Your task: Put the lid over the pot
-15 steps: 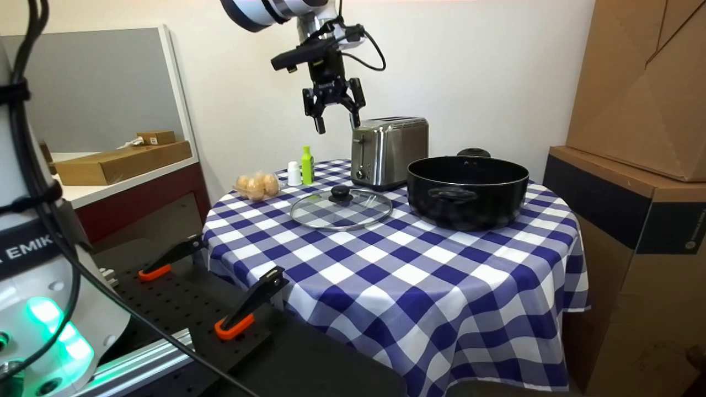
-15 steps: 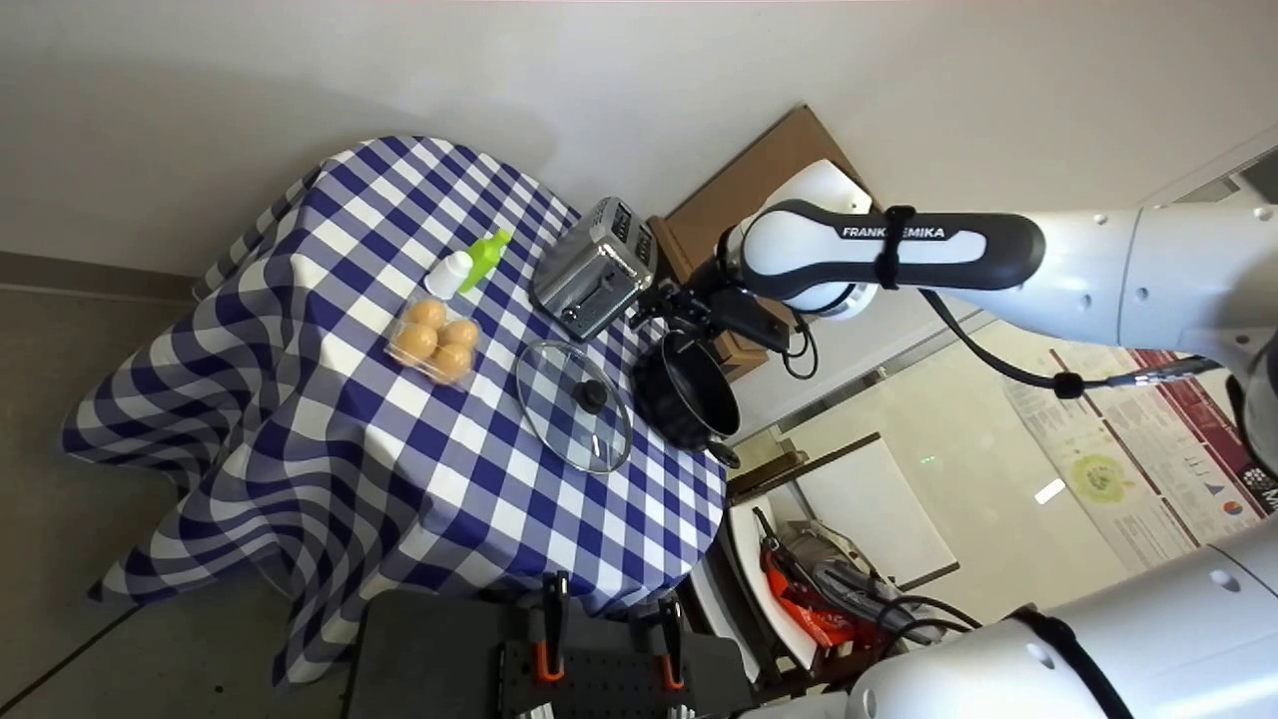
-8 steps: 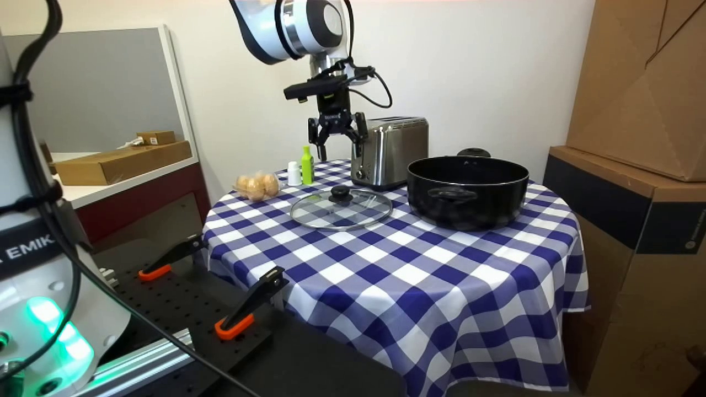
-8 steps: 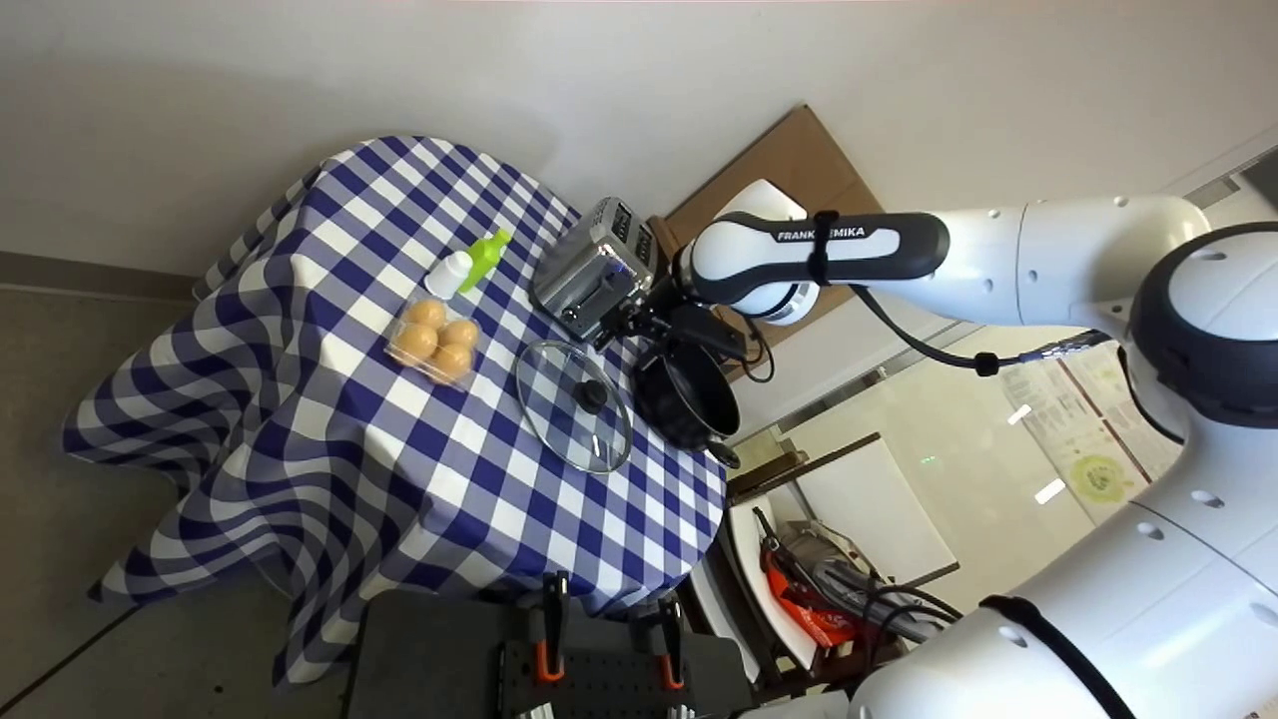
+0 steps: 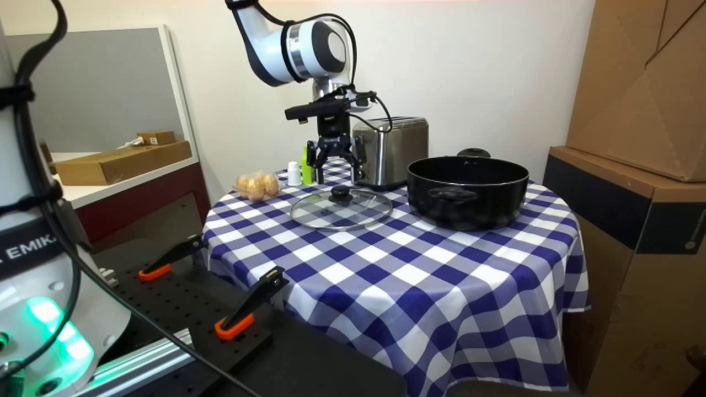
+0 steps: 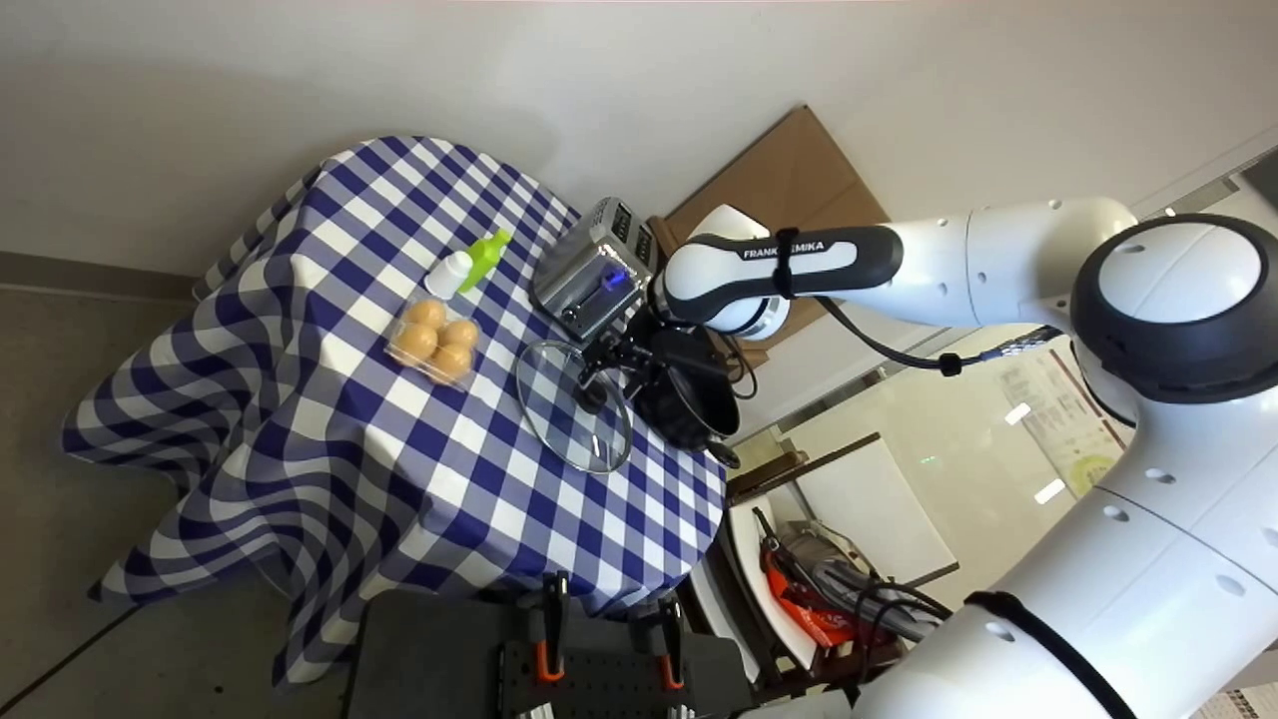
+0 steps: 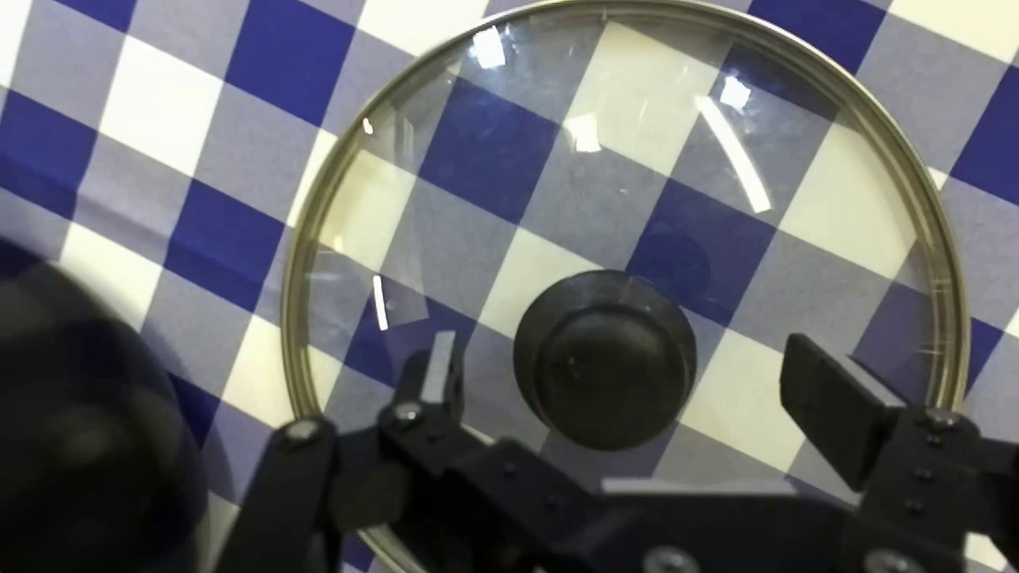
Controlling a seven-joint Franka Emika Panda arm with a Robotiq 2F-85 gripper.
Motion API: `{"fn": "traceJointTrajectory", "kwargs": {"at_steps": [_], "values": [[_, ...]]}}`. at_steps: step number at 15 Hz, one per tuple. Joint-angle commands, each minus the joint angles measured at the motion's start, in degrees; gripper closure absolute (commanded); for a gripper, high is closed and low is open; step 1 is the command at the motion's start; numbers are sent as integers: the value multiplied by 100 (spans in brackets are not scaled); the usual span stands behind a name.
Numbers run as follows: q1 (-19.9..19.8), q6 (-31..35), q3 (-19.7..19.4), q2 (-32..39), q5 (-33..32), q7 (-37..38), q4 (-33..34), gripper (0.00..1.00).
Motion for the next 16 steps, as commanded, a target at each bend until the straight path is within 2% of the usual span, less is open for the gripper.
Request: {"fn": "traceJointTrajectory", "kwargs": {"at_steps": [1,7,8,10,15,16], "values": [[153,-216,-227,274,-98,64,332,0],[326,-328,-261,589,-152,50,635,2],[361,-377,-252,622,-151,39,670,27],[414,-444,-253,683,-155,19,719,28],[395,-640,-284,638,-119,-8,710,66],[370,-652,-284,603,-101,-17,684,66]]}}
